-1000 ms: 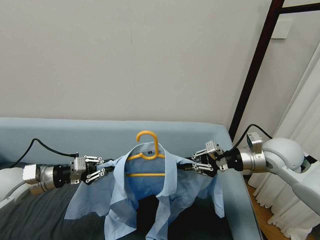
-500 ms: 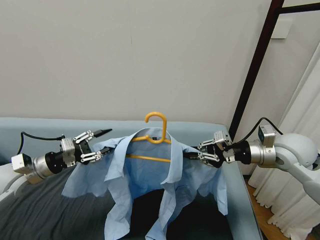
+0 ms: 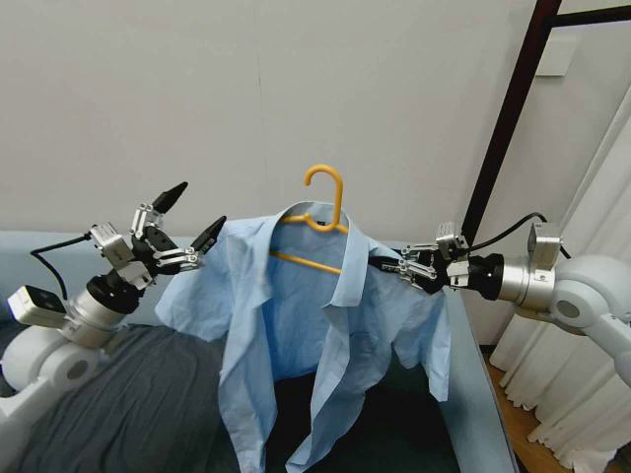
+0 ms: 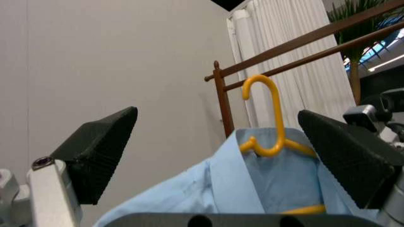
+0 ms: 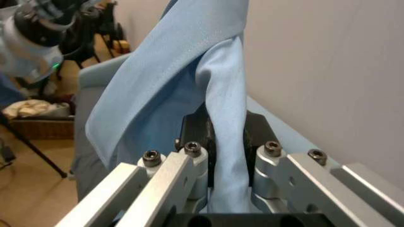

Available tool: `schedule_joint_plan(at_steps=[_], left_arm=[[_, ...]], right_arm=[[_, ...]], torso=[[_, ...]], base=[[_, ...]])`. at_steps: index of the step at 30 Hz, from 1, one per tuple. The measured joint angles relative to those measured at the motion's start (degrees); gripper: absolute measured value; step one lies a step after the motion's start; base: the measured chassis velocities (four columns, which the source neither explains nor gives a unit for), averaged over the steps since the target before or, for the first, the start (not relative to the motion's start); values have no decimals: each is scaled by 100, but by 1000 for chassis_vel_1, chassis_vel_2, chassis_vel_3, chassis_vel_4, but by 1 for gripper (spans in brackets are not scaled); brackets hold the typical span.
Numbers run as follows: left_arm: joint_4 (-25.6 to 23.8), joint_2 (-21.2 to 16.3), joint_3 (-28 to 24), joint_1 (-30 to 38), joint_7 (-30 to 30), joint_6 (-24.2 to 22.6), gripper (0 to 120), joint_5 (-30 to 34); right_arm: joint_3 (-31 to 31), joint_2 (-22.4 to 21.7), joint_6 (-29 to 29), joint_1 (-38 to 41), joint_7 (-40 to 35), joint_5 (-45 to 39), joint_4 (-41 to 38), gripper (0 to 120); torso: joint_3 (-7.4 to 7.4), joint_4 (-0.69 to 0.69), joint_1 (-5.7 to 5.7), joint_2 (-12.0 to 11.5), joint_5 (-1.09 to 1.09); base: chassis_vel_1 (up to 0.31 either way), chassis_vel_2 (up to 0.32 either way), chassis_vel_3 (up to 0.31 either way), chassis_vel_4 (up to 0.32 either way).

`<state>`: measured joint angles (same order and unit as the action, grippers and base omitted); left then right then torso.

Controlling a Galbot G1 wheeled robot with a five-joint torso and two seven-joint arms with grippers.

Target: Pick up the clothes from the sofa and hang them on the clothes hanger.

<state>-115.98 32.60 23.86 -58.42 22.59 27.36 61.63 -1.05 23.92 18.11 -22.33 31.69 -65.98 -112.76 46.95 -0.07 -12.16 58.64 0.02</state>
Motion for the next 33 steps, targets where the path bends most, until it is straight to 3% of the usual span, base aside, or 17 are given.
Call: schedule_joint_plan(at_steps=[5, 11, 15, 18, 21, 25, 33], left_arm=[[19, 345, -117, -110, 135, -4, 100, -210], [44, 489, -165, -223, 198, -4, 100, -486], [-66, 655, -249, -312, 35, -118, 100, -838], [-180, 723, -324, -303, -236, -255, 100, -907], [-292, 763, -388, -264, -517, -401, 100, -909], [-668, 838, -932, 109, -1549, -1093, 100, -733], [-403, 866, -1945, 794, -1778, -1337, 100, -709]], right_arm=[[127, -412, 239, 462, -748, -786, -142, 7], [322, -395, 430, 1020, -1706, -1430, -179, 7], [392, -298, 661, 1440, -3213, -1858, -227, 7], [415, -253, 766, 1509, -3638, -1907, -281, 7], [442, -226, 838, 1519, -3769, -1885, -339, 7], [584, -67, 895, 1388, -3840, -1645, -601, 7], [1034, -13, 885, 1649, -3524, -1618, -684, 7]], torso=[[0, -3, 0, 0, 0], [0, 2, 0, 0, 1], [0, 0, 0, 0, 1], [0, 0, 0, 0, 1], [0, 0, 0, 0, 1], [0, 0, 0, -1, 0], [0, 0, 0, -1, 2]], base=[[0, 0, 0, 0], [0, 0, 0, 0], [0, 0, 0, 0], [0, 0, 0, 0], [0, 0, 0, 0], [0, 0, 0, 0], [0, 0, 0, 0]])
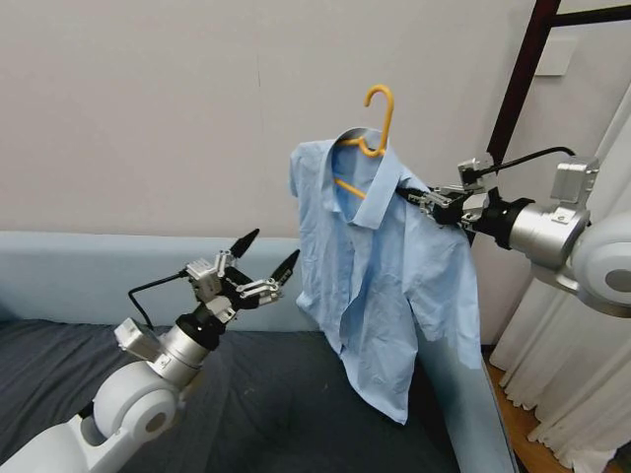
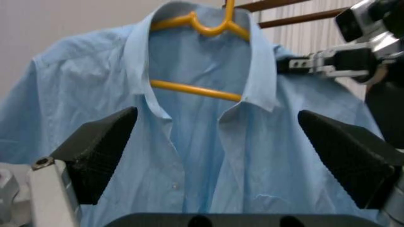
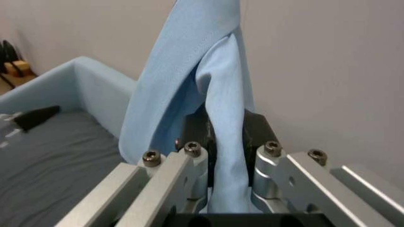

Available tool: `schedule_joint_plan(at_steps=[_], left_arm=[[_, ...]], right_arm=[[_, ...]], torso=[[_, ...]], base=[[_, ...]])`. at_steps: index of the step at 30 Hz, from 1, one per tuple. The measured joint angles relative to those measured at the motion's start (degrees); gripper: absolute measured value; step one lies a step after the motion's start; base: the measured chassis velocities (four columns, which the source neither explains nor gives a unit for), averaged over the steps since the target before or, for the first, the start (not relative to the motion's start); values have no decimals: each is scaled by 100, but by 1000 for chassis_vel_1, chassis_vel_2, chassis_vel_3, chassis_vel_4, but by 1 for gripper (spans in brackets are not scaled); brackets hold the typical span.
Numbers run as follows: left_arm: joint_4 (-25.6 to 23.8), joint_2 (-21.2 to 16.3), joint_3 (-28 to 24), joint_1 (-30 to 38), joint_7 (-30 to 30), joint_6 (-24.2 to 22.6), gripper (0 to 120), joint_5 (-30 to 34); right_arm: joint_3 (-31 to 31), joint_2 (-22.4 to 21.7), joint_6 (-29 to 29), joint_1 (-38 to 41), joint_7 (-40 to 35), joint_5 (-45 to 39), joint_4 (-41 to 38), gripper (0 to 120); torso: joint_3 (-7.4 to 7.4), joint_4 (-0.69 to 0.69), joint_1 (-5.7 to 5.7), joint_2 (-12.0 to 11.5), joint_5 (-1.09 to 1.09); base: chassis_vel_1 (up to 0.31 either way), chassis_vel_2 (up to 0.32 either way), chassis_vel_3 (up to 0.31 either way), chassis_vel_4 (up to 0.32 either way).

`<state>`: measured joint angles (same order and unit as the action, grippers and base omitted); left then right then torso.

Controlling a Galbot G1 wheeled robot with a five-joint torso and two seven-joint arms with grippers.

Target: Pick up the clothes from the sofa and hang them on the clothes hanger.

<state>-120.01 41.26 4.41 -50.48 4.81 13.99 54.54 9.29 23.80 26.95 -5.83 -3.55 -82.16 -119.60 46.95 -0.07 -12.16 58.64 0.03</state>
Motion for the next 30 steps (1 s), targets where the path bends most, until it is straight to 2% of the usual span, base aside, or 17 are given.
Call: schedule_joint_plan(at_steps=[4, 9, 18, 21, 30], left_arm=[[201, 201, -301, 343, -341, -125, 100, 7], [551, 641, -703, 905, -1091, -404, 98, 3], [1013, 952, -892, 1366, -1298, -478, 94, -66], [1113, 1030, -950, 1527, -1306, -470, 89, -71], [1334, 1234, -1079, 1774, -1459, -336, 53, -95]], right_arm=[[151, 8, -6, 81, 24, -4, -46, 7], [538, 74, -10, 488, 61, -10, 11, 7], [816, 283, -16, 865, 119, -33, 145, 7], [858, 342, -16, 905, 120, -37, 178, 7], [914, 429, -14, 953, 183, -31, 262, 7]], torso=[[0, 0, 0, 0, 0], [0, -2, 0, 0, -1], [1, 1, 0, 0, 1], [1, 0, 0, 0, 0], [0, 0, 0, 0, 0]], base=[[0, 0, 0, 0], [0, 0, 0, 0], [0, 0, 0, 0], [0, 0, 0, 0], [0, 0, 0, 0]])
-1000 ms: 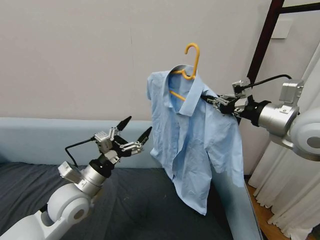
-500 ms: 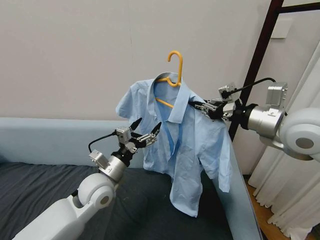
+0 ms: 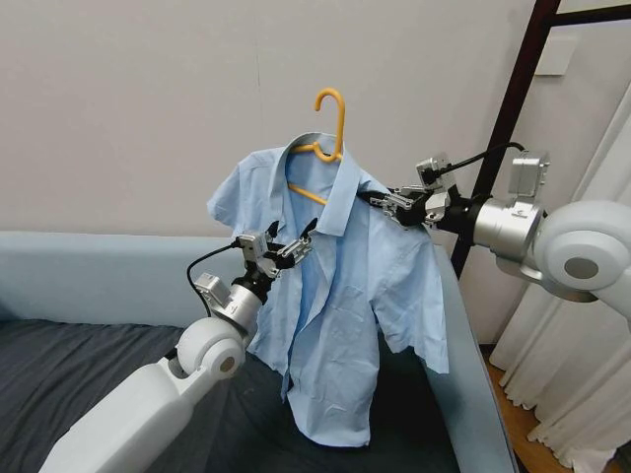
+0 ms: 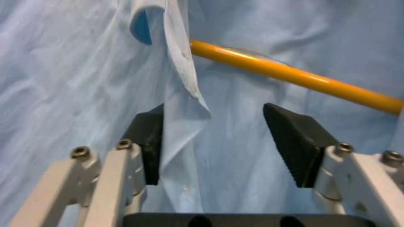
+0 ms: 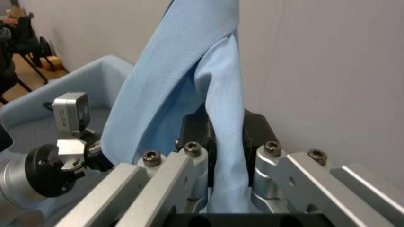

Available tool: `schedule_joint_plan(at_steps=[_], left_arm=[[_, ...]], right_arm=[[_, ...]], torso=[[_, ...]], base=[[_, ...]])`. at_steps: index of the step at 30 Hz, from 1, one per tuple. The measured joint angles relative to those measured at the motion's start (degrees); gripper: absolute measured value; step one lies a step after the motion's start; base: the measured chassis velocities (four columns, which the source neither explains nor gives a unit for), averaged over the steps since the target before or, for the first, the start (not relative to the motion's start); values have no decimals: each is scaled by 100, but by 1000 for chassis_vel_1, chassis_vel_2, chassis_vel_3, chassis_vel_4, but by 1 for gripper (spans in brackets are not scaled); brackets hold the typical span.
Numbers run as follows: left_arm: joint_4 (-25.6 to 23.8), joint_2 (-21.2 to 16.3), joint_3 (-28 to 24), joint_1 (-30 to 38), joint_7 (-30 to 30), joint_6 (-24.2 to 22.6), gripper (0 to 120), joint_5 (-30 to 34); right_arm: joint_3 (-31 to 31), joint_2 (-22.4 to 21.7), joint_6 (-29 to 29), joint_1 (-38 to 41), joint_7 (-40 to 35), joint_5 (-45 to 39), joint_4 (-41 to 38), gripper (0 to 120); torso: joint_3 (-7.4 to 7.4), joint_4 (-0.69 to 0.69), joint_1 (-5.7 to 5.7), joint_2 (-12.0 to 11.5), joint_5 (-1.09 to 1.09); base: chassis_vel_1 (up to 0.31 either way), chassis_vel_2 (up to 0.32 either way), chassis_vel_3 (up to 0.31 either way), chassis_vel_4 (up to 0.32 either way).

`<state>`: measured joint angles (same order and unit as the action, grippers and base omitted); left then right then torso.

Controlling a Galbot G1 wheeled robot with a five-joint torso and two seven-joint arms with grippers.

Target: Pick up the clothes from the sofa and hang them on the clothes hanger.

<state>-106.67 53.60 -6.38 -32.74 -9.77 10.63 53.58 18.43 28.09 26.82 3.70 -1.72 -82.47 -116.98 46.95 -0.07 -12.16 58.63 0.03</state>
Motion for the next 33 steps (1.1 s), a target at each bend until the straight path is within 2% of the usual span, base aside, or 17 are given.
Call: schedule_joint_plan(at_steps=[11, 12, 15, 27, 33], left_arm=[[-37, 17, 10, 137, -32, 119, 14, -1], [-37, 17, 10, 137, -32, 119, 14, -1], [-102, 9, 30, 193, 63, 187, 0, 10], [-296, -82, 24, 102, 398, 246, 0, -148], [-292, -85, 90, -68, 320, 236, 0, -290]], right_arm=[[-83, -12, 3, -132, 58, 32, 35, 7], [-83, -12, 3, -132, 58, 32, 35, 7], [-85, -6, 3, -140, 63, 43, 34, 7], [-268, -113, -20, -334, 41, -1, -55, 7], [-355, -179, -91, -363, -13, -141, -96, 7]], torso=[[0, 0, 0, 0, 0], [0, 0, 0, 0, 0], [0, 0, 0, 0, 0], [0, 0, 0, 1, 0], [0, 1, 1, 1, 0]], base=[[0, 0, 0, 0], [0, 0, 0, 0], [0, 0, 0, 0], [0, 0, 0, 0], [0, 0, 0, 0]])
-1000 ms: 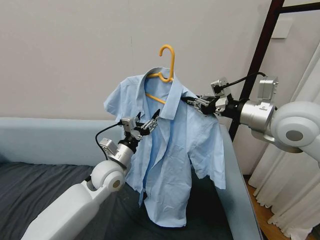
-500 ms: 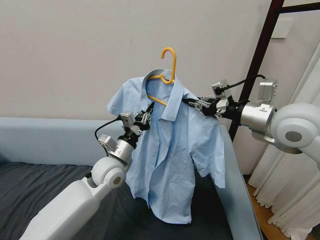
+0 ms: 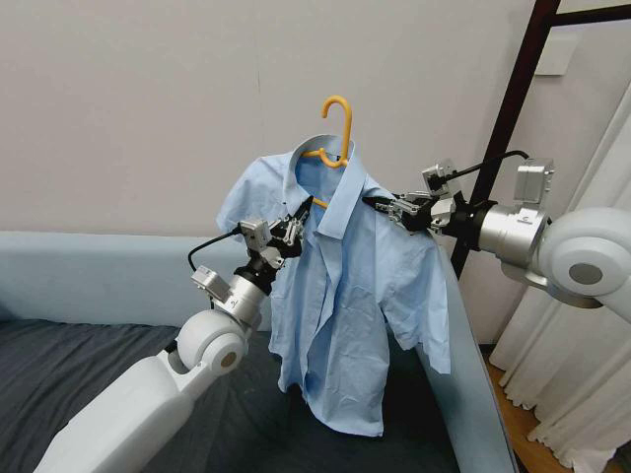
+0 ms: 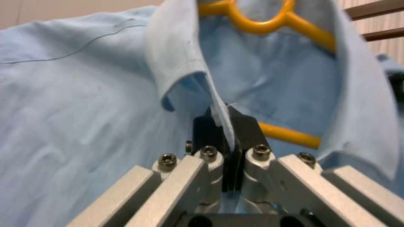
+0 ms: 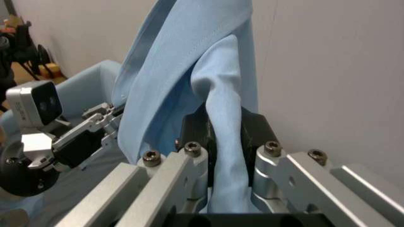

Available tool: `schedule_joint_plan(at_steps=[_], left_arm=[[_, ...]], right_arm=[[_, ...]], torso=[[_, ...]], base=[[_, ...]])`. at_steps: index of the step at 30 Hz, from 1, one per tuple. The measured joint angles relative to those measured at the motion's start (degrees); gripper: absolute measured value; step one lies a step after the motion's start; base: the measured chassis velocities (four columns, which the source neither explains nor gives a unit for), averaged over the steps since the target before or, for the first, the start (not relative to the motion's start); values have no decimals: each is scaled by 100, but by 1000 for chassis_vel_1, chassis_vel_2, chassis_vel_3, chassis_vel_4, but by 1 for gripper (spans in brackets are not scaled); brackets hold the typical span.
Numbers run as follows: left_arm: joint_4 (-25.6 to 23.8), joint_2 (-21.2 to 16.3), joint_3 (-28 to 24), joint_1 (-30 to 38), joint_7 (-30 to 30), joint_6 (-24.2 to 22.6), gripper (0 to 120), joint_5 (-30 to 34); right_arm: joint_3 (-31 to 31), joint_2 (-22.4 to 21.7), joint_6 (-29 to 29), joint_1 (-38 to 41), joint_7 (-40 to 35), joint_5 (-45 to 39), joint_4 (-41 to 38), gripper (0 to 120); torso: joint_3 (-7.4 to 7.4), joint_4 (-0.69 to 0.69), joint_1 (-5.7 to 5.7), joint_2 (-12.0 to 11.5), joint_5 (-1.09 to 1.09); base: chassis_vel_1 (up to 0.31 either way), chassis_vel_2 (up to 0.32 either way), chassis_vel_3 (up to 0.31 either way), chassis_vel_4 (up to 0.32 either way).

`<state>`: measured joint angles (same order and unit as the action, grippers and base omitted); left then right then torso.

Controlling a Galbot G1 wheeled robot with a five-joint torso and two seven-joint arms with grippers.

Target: Pick up the clothes from the sofa and hang them on the clothes hanger.

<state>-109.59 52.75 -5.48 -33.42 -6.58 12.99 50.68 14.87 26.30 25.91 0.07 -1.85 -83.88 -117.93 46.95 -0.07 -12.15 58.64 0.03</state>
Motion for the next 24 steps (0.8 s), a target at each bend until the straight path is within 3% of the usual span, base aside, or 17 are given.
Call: schedule_joint_plan(at_steps=[2, 9, 12, 15, 19, 24], left_arm=[[-1, -13, 87, -105, -120, 0, 1, -16], [-138, -31, 535, -697, -312, 203, 29, -173], [-168, -20, 711, -975, -319, 259, 36, -259], [-183, 44, 921, -1321, -408, 281, 46, -427], [-177, 296, 1162, -1992, -1123, 101, 64, -1100], [-193, 502, 1245, -2328, -1238, 91, 80, -1349]], right_arm=[[-69, -40, -31, -9, -72, -136, -19, 7], [-367, -233, 41, 4, -474, -400, -55, 7], [-484, -353, 116, 19, -667, -438, -56, 7], [-687, -536, 244, 23, -871, -509, -50, 7], [-1145, -954, 599, 30, -1316, -595, -63, 7], [-1448, -1246, 846, 12, -2070, -634, -239, 7]], torso=[[0, -1, 0, 0, 0], [0, 0, -1, 0, 0], [0, 0, 0, 0, 0], [0, 0, 0, 0, -1], [0, 0, 0, 0, -1], [-1, -2, 0, 0, -1]], base=[[0, 0, 0, 0], [0, 0, 0, 0], [0, 0, 0, 0], [0, 0, 0, 0], [0, 0, 0, 0], [0, 0, 0, 0]])
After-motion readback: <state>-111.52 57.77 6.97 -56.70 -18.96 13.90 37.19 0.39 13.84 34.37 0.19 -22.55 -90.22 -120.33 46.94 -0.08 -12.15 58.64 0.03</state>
